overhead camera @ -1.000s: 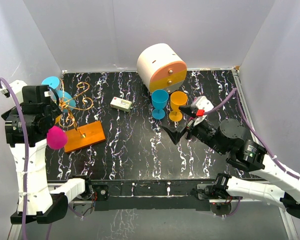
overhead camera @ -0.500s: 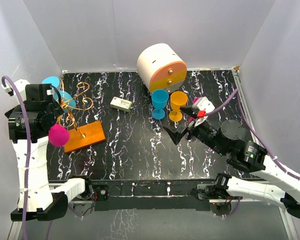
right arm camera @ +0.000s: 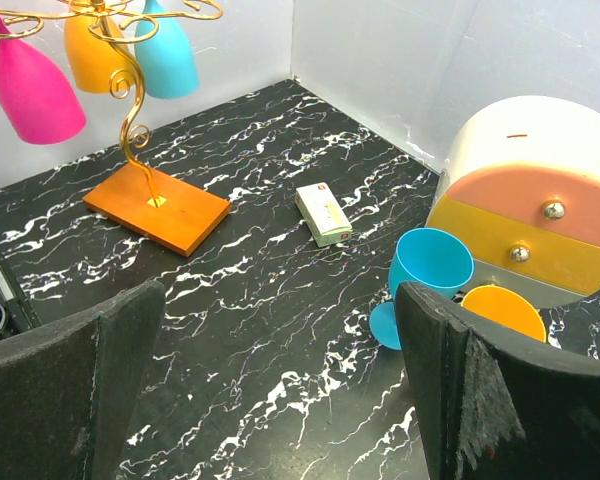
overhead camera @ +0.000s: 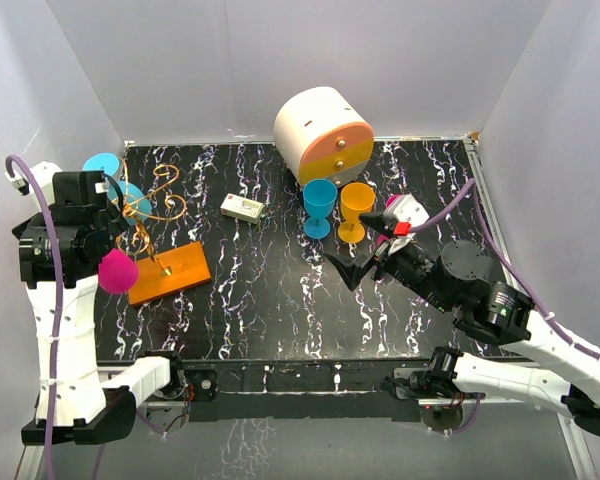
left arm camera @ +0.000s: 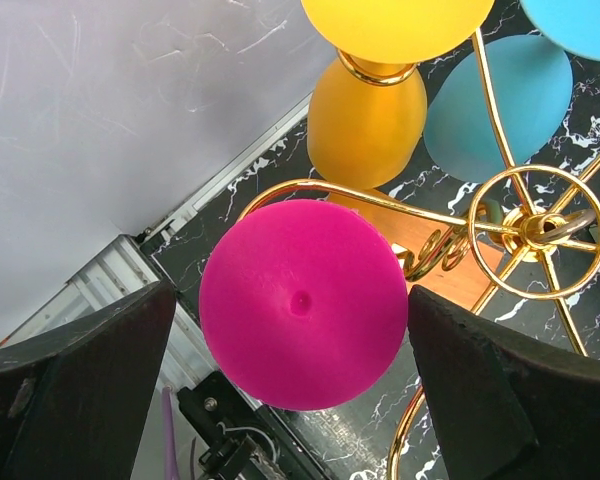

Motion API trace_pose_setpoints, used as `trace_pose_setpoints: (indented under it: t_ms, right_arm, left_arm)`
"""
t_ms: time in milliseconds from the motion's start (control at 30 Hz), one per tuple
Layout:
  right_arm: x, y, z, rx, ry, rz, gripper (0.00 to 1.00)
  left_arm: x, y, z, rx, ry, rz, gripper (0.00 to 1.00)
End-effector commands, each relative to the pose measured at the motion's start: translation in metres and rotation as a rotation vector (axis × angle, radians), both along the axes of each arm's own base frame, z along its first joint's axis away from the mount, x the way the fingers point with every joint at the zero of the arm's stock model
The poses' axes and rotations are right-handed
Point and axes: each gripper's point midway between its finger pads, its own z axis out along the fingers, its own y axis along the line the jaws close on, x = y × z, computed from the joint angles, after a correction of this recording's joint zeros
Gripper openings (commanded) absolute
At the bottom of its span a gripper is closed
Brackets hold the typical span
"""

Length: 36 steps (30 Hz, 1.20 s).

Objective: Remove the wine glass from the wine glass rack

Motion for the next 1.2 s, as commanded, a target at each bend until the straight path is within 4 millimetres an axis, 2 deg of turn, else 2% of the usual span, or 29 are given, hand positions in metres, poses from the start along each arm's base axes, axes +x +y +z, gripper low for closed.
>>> trace_pose_setpoints:
  t_ms: [0, 200, 500, 900, 1167]
  right_arm:
    - [0.000, -0.004, 0.022, 0.063, -0.052, -0.011, 0.98]
    - [0.000, -0.005, 0.022, 0.064, -0.055, -0.017, 0.98]
    - [0.000, -0.004, 0.022, 0.064, -0.052, -0.015, 0.98]
    - [0.000, -0.003, 0.025, 0.067, -0.051, -0.016, 0.98]
    - [0.001, -0.002, 0.024, 0.064, -0.048, -0.014, 0.98]
  left_arm:
    - [-0.002, 0.003, 0.002, 0.006, -0.020, 0.018, 0.99]
    - [0.006, 0.000, -0.002, -0.009, -0.017, 0.007, 0.99]
    - [0.003, 0.002, 0.001, 0.002, -0.017, 0.016, 0.98]
    - [-0.003, 0.003, 0.007, 0.011, -0.028, 0.021, 0.79]
    - [-0.008, 0.007, 0.019, 0.029, -0.060, 0.032, 0.68]
